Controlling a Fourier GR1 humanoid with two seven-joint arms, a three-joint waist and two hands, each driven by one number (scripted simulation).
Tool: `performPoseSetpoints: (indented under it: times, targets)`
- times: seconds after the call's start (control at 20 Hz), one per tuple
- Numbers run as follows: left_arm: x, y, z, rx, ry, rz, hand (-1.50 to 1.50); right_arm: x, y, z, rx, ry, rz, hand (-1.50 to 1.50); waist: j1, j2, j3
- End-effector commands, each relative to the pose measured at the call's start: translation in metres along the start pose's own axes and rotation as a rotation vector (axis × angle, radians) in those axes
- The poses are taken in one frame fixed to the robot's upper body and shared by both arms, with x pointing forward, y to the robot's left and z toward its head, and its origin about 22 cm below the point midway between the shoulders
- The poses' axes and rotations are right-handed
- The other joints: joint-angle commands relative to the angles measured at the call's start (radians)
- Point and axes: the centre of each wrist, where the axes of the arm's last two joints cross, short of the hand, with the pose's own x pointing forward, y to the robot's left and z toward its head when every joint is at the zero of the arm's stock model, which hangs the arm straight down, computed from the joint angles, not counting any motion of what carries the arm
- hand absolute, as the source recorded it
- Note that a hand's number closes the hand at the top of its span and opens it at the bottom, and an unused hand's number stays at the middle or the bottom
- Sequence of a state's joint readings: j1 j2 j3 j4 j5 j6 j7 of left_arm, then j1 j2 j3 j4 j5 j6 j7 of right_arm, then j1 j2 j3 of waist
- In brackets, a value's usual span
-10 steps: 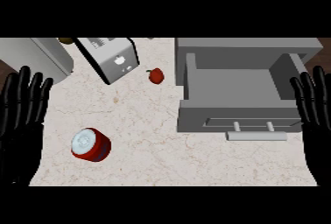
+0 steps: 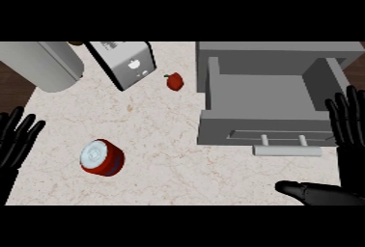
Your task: Pick up the can, place it into the drawer and close the drawer
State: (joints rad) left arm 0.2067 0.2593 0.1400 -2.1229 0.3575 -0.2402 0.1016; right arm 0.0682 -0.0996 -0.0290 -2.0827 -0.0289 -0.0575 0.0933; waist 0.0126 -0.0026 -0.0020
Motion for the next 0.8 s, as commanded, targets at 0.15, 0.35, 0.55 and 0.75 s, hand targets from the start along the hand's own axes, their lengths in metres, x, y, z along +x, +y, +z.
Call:
performPoseSetpoints:
  times: [0.15, 0.35, 0.55, 0.75]
  targets:
    - [0.009, 0.045, 0.019, 0.015, 0.166, 0.039, -1.5, -0.01, -0.013, 0.0, -0.062, 0.141, -0.01, -1.5, -0.009, 0.002, 0.002]
    - [0.03, 0.045, 0.021, 0.03, 0.153, 0.04, -1.5, -0.008, -0.012, 0.006, -0.048, 0.118, 0.0, -1.5, -0.01, 0.001, 0.002]
    - [0.011, 0.062, 0.011, 0.011, 0.167, 0.032, -1.5, -0.008, -0.003, -0.005, -0.06, 0.113, 0.01, -1.5, -0.011, 0.002, 0.002]
    - [-0.016, 0.057, 0.002, -0.014, 0.192, 0.028, -1.5, 0.004, -0.023, -0.001, -0.062, 0.127, 0.004, -1.5, -0.016, 0.003, 0.002]
